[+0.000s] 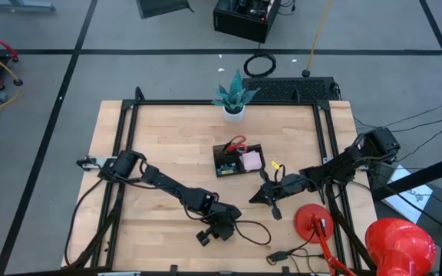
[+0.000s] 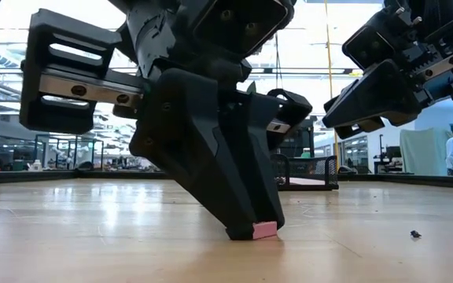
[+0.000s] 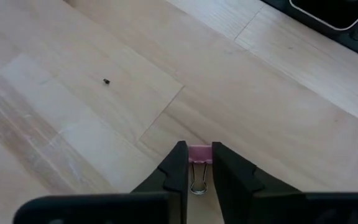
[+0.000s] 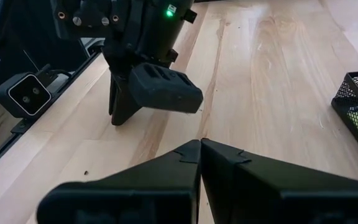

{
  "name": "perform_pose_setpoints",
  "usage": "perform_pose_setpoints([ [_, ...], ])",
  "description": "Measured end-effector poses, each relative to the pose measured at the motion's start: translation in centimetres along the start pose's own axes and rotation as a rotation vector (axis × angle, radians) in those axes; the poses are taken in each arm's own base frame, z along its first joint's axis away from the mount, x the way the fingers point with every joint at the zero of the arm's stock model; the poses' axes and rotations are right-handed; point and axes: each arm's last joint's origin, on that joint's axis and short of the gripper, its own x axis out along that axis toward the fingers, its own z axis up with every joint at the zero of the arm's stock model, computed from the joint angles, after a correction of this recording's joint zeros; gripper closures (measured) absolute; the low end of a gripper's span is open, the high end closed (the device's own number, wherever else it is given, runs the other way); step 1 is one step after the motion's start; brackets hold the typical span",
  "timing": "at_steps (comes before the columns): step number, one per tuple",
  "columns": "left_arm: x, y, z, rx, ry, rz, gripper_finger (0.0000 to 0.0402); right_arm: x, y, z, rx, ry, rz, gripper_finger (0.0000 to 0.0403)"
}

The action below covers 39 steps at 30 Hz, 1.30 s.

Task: Pick and place office supplies into organizer
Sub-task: Put the pink binder clip into the black desk organizer

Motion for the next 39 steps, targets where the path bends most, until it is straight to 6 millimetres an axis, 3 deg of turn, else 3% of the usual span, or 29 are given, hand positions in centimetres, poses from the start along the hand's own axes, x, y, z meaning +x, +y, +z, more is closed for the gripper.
perform_pose_setpoints([
  [15, -5.1, 0.1, 2.0, -0.011, 0.135, 0.394, 0.0342, 0.0, 0.0, 0.0, 0.001, 0.003, 0.007, 0.0399],
  [22, -8.4, 1.1, 2.3, -0.107, 0.171, 0.598, 0.0341, 0.0, 0.5, 0.0, -0.01, -0.001, 0.026, 0.0399],
  [30, -10.8, 3.2, 0.8, -0.232, 0.279, 0.819, 0.0341, 0.0, 0.6, 0.2, -0.013, -0.021, 0.029, 0.0399],
  [39, -11.6, 4.5, -0.4, -0.298, 0.334, 0.903, 0.0341, 0.0, 0.6, 0.2, -0.014, -0.022, 0.029, 0.0399],
])
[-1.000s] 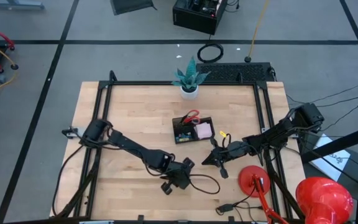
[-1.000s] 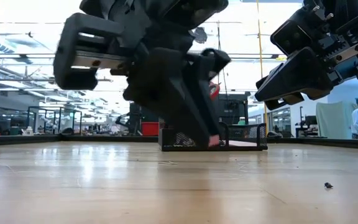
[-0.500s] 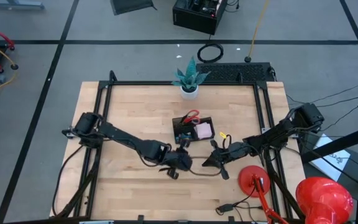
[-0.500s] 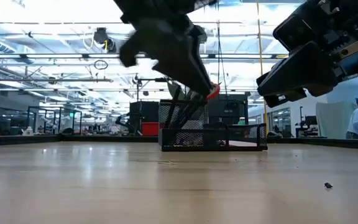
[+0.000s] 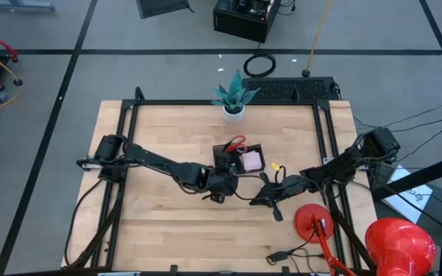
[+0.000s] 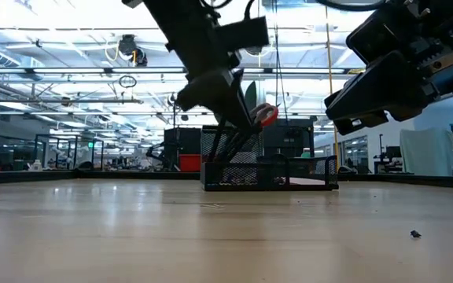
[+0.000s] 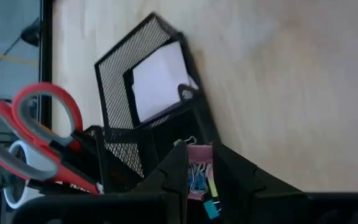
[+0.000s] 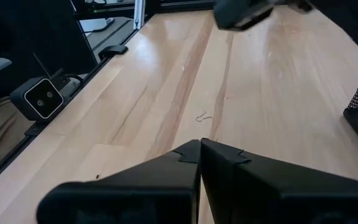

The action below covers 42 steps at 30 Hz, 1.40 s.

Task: Pick and place office supplies into organizer
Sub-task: Put the pink binder clip into the black desk organizer, then adjust the black desk organizer

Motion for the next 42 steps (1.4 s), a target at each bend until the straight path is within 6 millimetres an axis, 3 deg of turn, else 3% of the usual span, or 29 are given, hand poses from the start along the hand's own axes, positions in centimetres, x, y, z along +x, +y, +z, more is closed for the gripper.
perform_pose_setpoints([
  [10, 2.5, -0.4, -2.2, -0.006, 0.048, 0.052, 0.0341, 0.0, 0.0, 0.0, 0.0, -0.001, 0.0, 0.0399],
  [18, 3.3, -1.1, -3.9, 0.019, 0.099, 0.125, 0.0341, 0.0, 0.0, 0.0, -0.008, -0.002, -0.001, 0.0399],
  [35, 6.0, -2.0, -4.7, -0.079, 0.093, 0.118, 0.0339, 0.0, 0.0, 0.1, -0.015, -0.011, 0.001, 0.0399],
  [42, 5.6, -1.8, -4.3, -0.066, 0.067, 0.121, 0.0279, 0.0, 0.0, 0.1, -0.018, -0.01, 0.001, 0.0399],
])
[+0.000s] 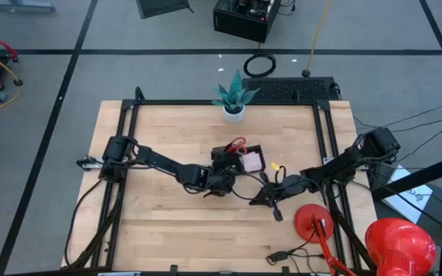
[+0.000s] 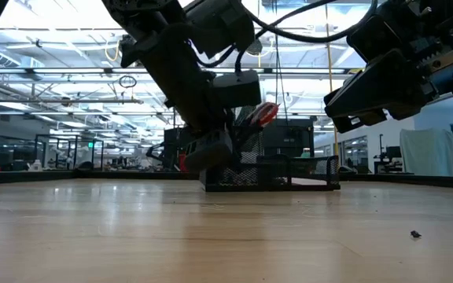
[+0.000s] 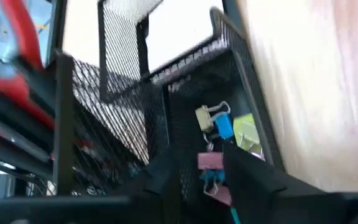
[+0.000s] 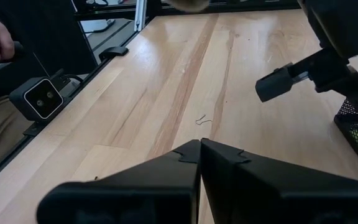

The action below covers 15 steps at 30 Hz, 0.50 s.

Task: Pick and place office supplies into organizer
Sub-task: Adjust the black desk organizer

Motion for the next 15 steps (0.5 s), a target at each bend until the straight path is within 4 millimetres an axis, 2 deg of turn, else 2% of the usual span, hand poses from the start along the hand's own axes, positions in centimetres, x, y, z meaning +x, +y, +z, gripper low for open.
perform_pose_setpoints([
  [4, 0.0, 0.2, 0.1, -0.005, -0.003, 0.009, 0.0231, 0.0, 0.0, 0.0, 0.0, 0.0, 0.0, 0.0399],
  [7, 0.0, 0.2, 0.1, 0.002, -0.004, 0.027, 0.021, 0.0, 0.0, 0.0, 0.001, 0.0, 0.0, 0.0399],
  [11, -0.8, 0.1, 0.5, 0.057, -0.031, 0.049, 0.0204, 0.0, 0.0, 0.0, 0.002, 0.0, 0.0, 0.0399],
  [15, -3.3, 0.2, 1.6, 0.04, -0.121, 0.009, 0.0215, 0.0, 0.0, 0.0, 0.002, 0.001, 0.0, 0.0399],
])
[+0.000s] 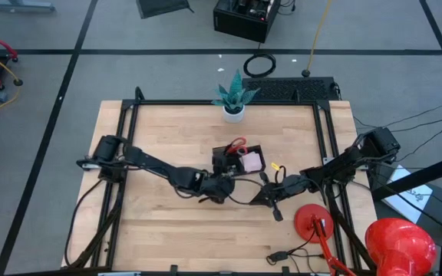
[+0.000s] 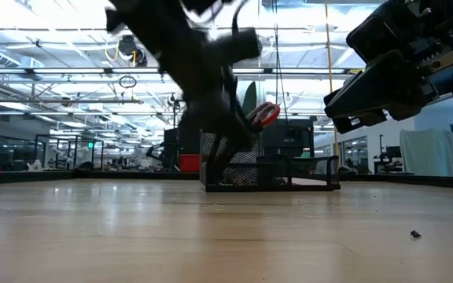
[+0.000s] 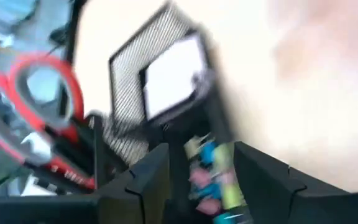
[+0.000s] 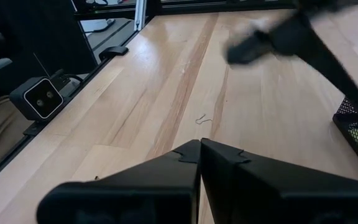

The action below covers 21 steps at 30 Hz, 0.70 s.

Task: Pick and place office supplies into organizer
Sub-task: Adjust the black desk organizer

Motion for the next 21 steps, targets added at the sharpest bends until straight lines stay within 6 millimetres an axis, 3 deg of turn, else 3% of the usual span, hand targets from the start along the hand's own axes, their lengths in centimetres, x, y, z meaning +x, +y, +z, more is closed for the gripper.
perform_pose_setpoints([
  [6, -2.5, -0.7, 1.2, -0.023, -0.101, -0.14, 0.0244, 0.0, 0.0, 0.0, -0.001, 0.0, 0.0, 0.0399],
  [9, -3.0, -1.4, 1.3, -0.013, -0.114, -0.217, 0.0277, 0.0, 0.0, 0.0, 0.0, 0.0, 0.0, 0.0399],
  [15, -1.7, -2.6, 0.2, -0.005, -0.039, -0.272, 0.0389, 0.0, 0.2, 0.0, -0.002, 0.001, 0.008, 0.0399],
  [21, 0.4, -2.9, -1.1, 0.001, 0.055, -0.258, 0.0394, 0.0, 0.2, 0.1, -0.004, -0.015, 0.01, 0.0399],
])
